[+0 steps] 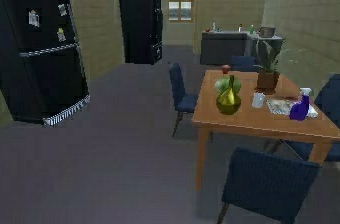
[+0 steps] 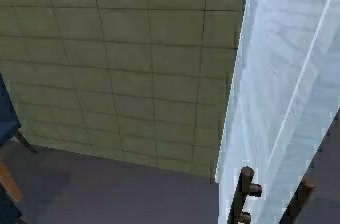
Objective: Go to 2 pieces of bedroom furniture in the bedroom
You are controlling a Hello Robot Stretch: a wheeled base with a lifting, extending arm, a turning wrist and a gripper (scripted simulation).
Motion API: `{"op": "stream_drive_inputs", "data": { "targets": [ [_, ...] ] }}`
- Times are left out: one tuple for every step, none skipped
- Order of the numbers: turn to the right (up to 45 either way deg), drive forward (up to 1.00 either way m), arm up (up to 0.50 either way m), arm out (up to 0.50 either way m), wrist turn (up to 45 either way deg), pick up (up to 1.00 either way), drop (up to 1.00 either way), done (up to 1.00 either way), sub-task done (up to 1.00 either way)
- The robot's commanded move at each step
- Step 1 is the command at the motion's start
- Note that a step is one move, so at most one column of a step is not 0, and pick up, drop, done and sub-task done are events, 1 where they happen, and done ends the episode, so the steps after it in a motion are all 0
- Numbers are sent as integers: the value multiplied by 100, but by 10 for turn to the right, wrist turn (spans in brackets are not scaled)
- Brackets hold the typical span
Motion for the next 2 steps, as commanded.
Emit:
{"op": "stream_drive_inputs", "data": {
  "targets": [
    [-450, 0, 0, 0, 0, 0, 0, 0, 0],
    [-450, 0, 0, 0, 0, 0, 0, 0, 0]
  ]
}}
